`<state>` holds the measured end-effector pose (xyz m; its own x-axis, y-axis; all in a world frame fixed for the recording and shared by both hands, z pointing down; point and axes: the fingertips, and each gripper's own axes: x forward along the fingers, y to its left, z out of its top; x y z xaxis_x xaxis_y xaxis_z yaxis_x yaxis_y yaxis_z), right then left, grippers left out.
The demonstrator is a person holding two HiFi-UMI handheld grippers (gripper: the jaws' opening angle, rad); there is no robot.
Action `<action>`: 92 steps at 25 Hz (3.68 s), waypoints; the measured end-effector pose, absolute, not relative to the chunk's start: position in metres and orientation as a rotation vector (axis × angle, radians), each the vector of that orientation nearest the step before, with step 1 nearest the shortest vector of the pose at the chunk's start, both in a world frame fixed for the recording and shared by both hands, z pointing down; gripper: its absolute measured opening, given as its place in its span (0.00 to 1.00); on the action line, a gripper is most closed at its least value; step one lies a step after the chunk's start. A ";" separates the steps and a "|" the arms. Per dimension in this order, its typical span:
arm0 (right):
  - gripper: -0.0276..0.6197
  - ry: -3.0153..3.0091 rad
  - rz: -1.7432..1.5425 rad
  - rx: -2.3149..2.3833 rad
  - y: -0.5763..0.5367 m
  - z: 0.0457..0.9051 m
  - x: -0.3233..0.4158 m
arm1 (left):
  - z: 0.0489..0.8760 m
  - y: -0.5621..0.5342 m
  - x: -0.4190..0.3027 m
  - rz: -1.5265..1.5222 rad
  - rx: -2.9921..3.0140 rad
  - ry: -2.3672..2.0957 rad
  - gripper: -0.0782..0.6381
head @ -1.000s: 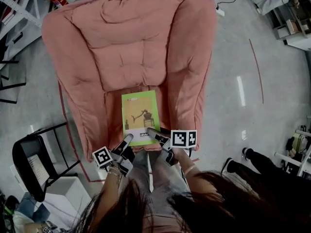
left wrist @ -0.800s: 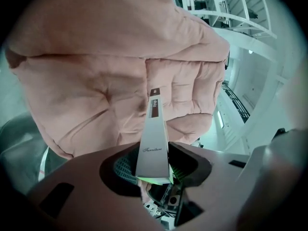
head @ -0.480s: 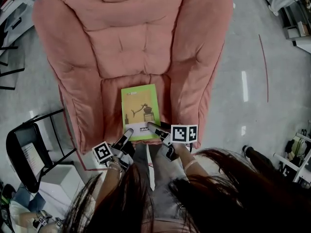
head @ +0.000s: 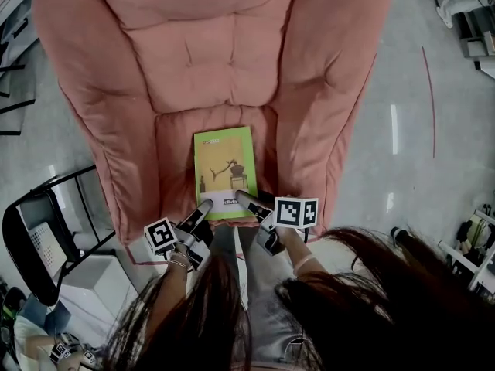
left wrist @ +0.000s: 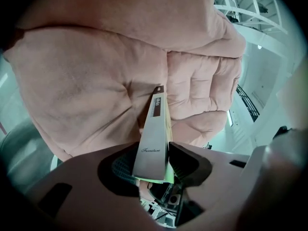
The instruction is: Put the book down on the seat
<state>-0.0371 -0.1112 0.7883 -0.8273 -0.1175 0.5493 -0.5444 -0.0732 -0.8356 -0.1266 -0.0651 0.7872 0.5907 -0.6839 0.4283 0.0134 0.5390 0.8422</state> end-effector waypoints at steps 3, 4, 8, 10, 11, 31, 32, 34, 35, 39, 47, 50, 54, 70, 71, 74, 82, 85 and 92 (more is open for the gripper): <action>0.40 -1.888 1.983 0.707 -0.108 0.797 -0.036 | 0.795 -0.064 -0.126 -0.443 0.919 -0.850 0.36; 0.40 -1.883 1.983 0.704 -0.108 0.799 -0.036 | 0.797 -0.063 -0.126 -0.427 0.917 -0.854 0.36; 0.41 -1.854 1.966 0.707 -0.104 0.809 -0.037 | 0.809 -0.059 -0.128 -0.370 0.899 -0.863 0.39; 0.42 -1.839 1.942 0.713 -0.103 0.814 -0.038 | 0.815 -0.056 -0.130 -0.334 0.902 -0.871 0.40; 0.43 -1.831 1.928 0.717 -0.102 0.816 -0.038 | 0.818 -0.054 -0.131 -0.313 0.903 -0.877 0.41; 0.48 -1.654 1.790 0.968 -0.087 0.839 -0.020 | 0.829 -0.030 -0.142 0.079 0.955 -0.909 0.48; 0.48 -1.644 1.788 0.975 -0.085 0.839 -0.017 | 0.827 -0.028 -0.143 0.081 0.955 -0.902 0.48; 0.48 -1.623 1.789 0.995 -0.080 0.839 -0.013 | 0.824 -0.025 -0.147 0.080 0.954 -0.887 0.48; 0.48 -1.614 1.789 1.008 -0.077 0.839 -0.011 | 0.823 -0.023 -0.150 0.083 0.954 -0.879 0.48; 0.48 -1.597 1.781 1.061 -0.065 0.834 -0.005 | 0.821 -0.012 -0.160 0.126 0.968 -0.847 0.48; 0.48 -1.555 1.802 1.178 -0.039 0.820 -0.001 | 0.814 -0.007 -0.173 0.200 1.006 -0.788 0.48; 0.48 -1.535 1.788 1.158 -0.025 0.814 -0.002 | 0.799 -0.009 -0.162 0.184 1.032 -0.729 0.48; 0.48 -1.547 1.790 1.112 -0.011 0.804 -0.006 | 0.777 -0.010 -0.147 0.159 1.069 -0.694 0.48; 0.29 -1.818 1.518 0.899 0.013 0.719 0.027 | 0.706 0.056 -0.126 -0.075 1.078 -1.054 0.38; 0.29 -1.835 1.492 0.893 0.016 0.715 0.030 | 0.700 0.059 -0.124 -0.085 1.090 -1.068 0.38; 0.24 -1.870 1.408 0.899 0.023 0.701 0.040 | 0.684 0.064 -0.120 -0.113 1.117 -1.126 0.35; 0.22 -1.978 1.346 0.944 0.046 0.653 0.065 | 0.620 0.072 -0.109 -0.154 1.271 -1.249 0.31; 0.18 -2.012 1.308 0.982 0.058 0.640 0.084 | 0.609 0.087 -0.102 -0.138 1.300 -1.320 0.15; 0.18 -2.097 1.231 1.010 0.078 0.613 0.109 | 0.584 0.131 -0.088 -0.215 1.319 -1.350 0.15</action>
<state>0.1093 0.0779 0.6130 -0.5979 -0.3445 0.7237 -0.7999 0.3150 -0.5108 -0.0880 0.1305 0.5845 0.3147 -0.7600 0.5687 -0.5459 0.3453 0.7634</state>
